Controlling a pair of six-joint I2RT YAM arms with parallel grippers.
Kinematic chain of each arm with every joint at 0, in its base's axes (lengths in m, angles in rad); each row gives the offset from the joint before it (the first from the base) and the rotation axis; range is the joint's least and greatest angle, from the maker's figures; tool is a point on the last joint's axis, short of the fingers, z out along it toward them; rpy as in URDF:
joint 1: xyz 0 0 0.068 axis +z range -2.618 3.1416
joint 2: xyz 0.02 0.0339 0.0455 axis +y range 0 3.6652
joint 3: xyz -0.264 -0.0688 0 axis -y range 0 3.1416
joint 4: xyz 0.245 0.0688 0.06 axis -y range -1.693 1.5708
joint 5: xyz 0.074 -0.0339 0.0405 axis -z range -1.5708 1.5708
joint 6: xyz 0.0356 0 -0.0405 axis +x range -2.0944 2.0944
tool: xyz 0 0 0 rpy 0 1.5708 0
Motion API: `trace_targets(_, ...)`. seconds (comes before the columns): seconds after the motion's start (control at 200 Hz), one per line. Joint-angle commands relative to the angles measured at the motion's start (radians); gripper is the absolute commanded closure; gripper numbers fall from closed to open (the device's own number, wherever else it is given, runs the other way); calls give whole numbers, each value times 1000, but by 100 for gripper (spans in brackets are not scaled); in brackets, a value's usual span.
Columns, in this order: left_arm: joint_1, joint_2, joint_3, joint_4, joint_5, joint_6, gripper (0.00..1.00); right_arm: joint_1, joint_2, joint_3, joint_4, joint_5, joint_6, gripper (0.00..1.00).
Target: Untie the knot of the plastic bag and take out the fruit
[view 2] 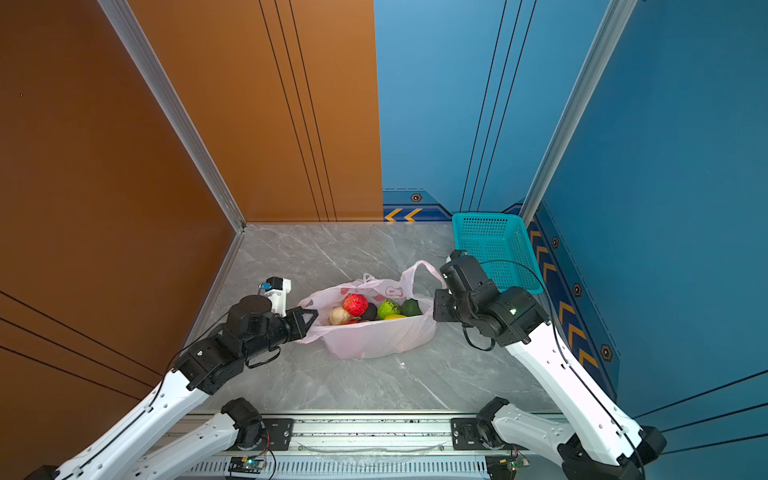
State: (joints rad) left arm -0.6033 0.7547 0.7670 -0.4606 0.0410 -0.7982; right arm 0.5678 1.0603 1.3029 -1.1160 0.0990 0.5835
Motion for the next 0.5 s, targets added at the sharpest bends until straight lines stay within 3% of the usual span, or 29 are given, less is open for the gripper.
trace_targets(0.0, -1, 9, 22, 7, 10, 2, 100, -103, -16, -111, 62, -17, 73, 100)
trace_targets(0.295, -8, 36, -4, 106, 131, 10, 100, -285, 101, -260, 247, -98, 32, 99)
trace_targets(0.496, -10, 46, 3, 124, 144, 29, 100, -289, 128, -226, 197, -134, -9, 86)
